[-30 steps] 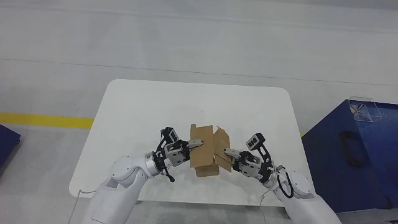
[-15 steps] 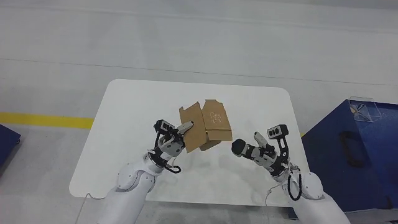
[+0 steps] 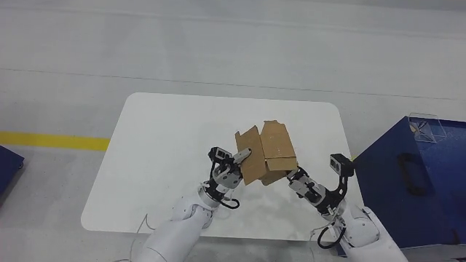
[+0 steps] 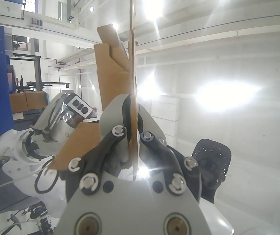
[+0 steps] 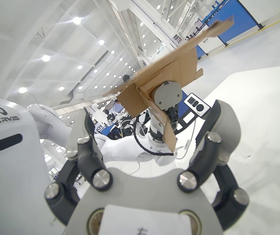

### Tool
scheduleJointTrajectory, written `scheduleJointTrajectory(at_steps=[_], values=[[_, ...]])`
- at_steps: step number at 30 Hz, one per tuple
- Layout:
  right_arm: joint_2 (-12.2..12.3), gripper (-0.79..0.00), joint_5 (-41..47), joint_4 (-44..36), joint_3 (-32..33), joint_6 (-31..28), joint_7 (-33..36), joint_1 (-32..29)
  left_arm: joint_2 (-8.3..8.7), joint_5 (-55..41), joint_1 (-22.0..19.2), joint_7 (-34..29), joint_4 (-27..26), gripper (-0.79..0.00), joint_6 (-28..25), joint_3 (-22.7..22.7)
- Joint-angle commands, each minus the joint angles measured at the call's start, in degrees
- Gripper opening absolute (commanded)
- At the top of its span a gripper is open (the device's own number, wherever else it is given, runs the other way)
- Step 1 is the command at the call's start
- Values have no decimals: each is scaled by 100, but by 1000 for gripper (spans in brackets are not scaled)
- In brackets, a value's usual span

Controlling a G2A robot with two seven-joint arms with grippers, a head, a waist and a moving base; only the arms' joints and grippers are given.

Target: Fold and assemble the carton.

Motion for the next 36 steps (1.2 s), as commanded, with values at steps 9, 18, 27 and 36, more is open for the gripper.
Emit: scheduleJointTrajectory(at_steps=[9,18,27,36], values=[[-84,-570,-620,115,-185,56,-448,42,-137,-128,-70,-191,254,-785,92,-42],[-88,-785,-450,190,-304,123,-363,79,-214,-130,-31,-189,344,-785,157,-142],[-55,-785,-224,152,-254,601,-155,43,-220,-102,1,-274,461,0,195,-424],[135,-785,114,-326,251,1671,1089,-121,-3,-435,-121,-277,1252,0,302,-1517]])
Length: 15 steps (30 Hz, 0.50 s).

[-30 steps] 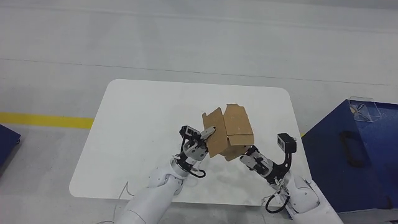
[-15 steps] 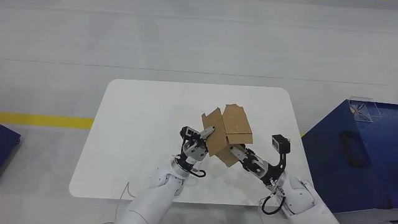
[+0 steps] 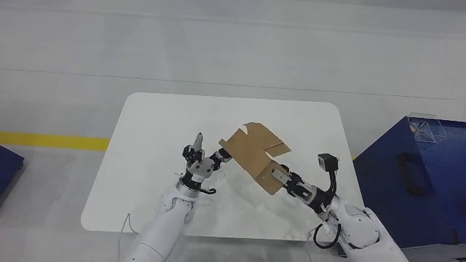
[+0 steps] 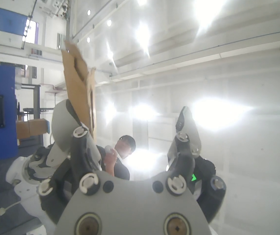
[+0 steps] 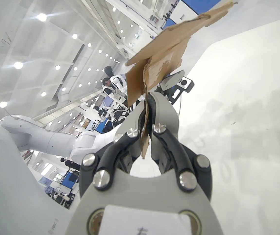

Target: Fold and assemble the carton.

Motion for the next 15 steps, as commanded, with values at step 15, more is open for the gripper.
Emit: scheduleJointTrajectory(at_steps=[15], values=[[374,-785,-200,-1552,1096,809,2507,-600,-72,-198,-304,-1586,185,0,661,-174]])
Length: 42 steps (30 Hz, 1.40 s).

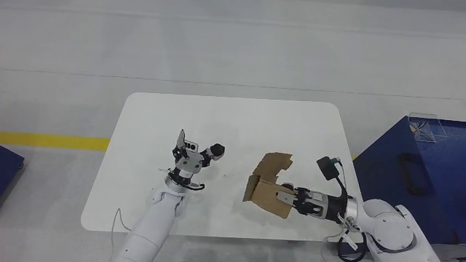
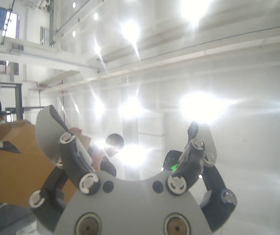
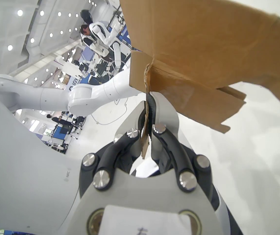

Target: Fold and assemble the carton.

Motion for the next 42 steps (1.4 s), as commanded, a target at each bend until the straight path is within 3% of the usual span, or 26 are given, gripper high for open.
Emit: scheduleJointTrajectory(at_steps=[1,8,13,27,33,42], values=[[29,-785,-136,-110,60,60,199,-39,-18,174,-36,-242,-121,0,43,100],[101,-785,-502,-334,153,234,466,-116,12,684,-63,-471,-516,0,78,99],[134,-785,-528,-408,189,230,450,-191,54,1083,-27,-465,-641,0,415,129],[217,-785,-582,-463,151,142,477,-311,109,2382,-73,88,-469,0,1143,459],[245,-785,-559,-463,148,131,385,-342,153,2530,-2,-27,-473,0,1476,474],[246,-785,-546,-459,147,139,373,-344,154,2428,34,-90,-555,0,1395,439]])
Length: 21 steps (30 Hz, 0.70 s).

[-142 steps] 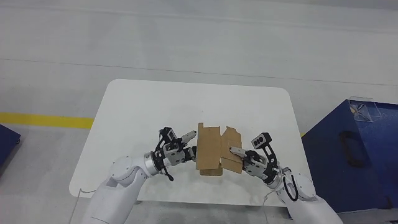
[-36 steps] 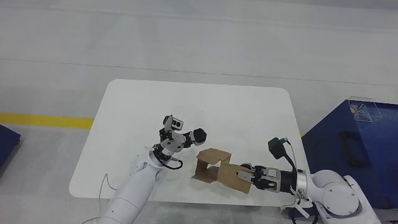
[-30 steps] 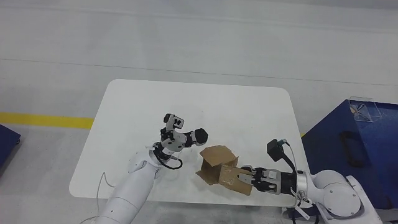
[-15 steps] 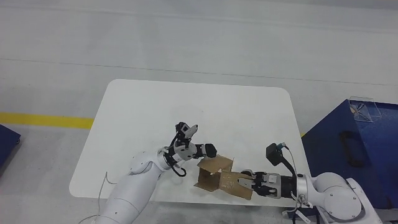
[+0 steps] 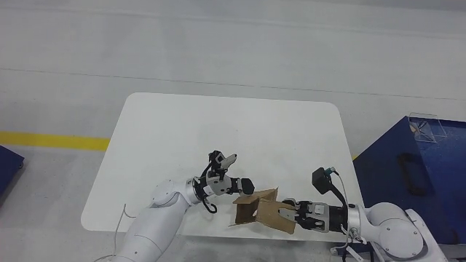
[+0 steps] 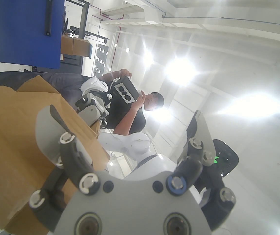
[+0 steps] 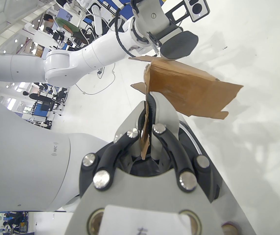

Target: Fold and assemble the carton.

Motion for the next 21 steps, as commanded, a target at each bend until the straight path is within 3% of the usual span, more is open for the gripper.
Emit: scheduleJointTrajectory(at_steps=[1,16,19,21], values=[[0,-785,0,0,0,0,0,0,0,0,0,0,0,0,0,0],[0,-785,0,0,0,0,0,0,0,0,0,0,0,0,0,0],[-4,-785,73,27,-19,389,-186,22,0,0,0,0,0,0,0,0],[0,-785,15,59,33,678,-340,91,60,543,1,239,-261,0,-300,-47]])
